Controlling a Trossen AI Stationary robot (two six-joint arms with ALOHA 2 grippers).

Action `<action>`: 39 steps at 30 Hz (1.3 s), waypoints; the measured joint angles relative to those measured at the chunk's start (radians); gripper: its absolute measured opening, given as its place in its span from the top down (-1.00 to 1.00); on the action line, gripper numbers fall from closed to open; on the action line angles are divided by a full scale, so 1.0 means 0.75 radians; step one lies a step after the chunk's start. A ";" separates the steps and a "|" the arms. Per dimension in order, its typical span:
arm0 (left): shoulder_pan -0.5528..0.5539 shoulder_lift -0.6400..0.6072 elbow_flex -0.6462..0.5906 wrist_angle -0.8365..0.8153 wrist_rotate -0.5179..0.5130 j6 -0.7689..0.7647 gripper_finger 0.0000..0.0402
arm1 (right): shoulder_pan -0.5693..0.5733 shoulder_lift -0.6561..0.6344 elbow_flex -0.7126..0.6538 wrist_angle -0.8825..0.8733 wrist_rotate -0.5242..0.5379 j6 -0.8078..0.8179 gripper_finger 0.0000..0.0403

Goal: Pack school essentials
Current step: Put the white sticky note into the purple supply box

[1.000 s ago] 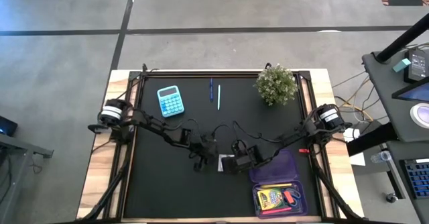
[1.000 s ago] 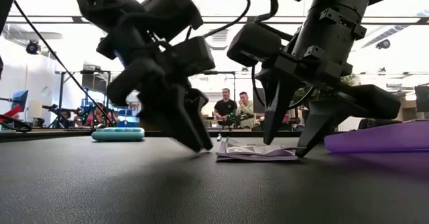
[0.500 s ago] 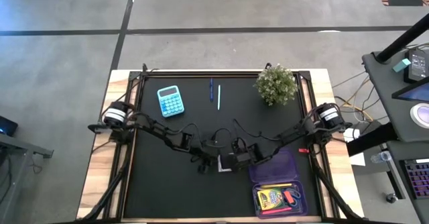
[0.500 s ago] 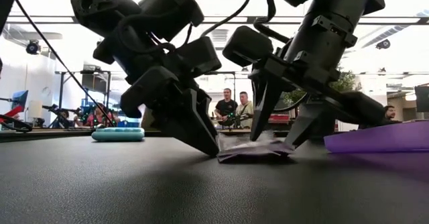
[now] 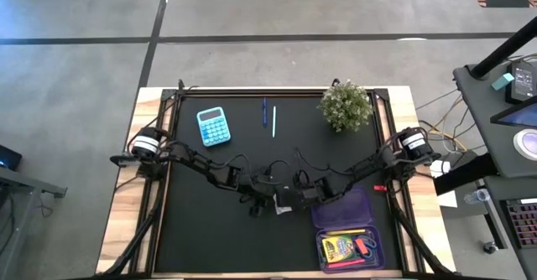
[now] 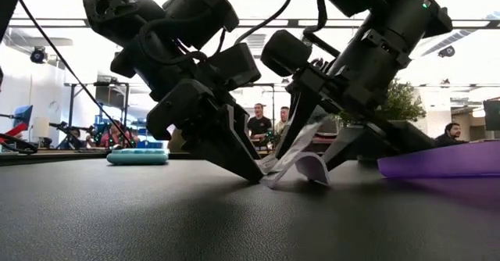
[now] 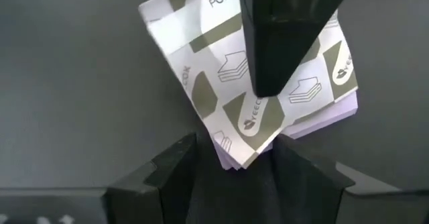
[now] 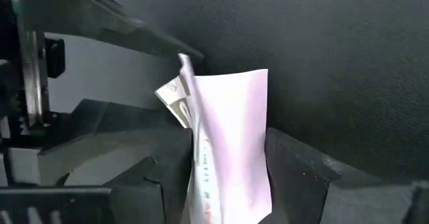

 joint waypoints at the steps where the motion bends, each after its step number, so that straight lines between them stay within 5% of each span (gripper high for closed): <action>1: 0.000 0.000 0.000 0.002 -0.004 0.000 0.08 | -0.001 0.000 -0.004 0.010 0.000 -0.004 0.12; 14: 0.005 0.005 0.005 0.057 -0.068 0.004 0.08 | -0.013 0.002 -0.004 0.005 -0.007 -0.034 0.15; 27: 0.015 0.004 0.005 0.044 -0.064 -0.006 0.08 | -0.013 -0.006 -0.006 -0.001 0.009 -0.045 0.79; 39: 0.016 -0.010 0.005 -0.011 -0.064 -0.012 0.08 | 0.007 -0.220 -0.009 -0.169 -0.028 -0.140 0.79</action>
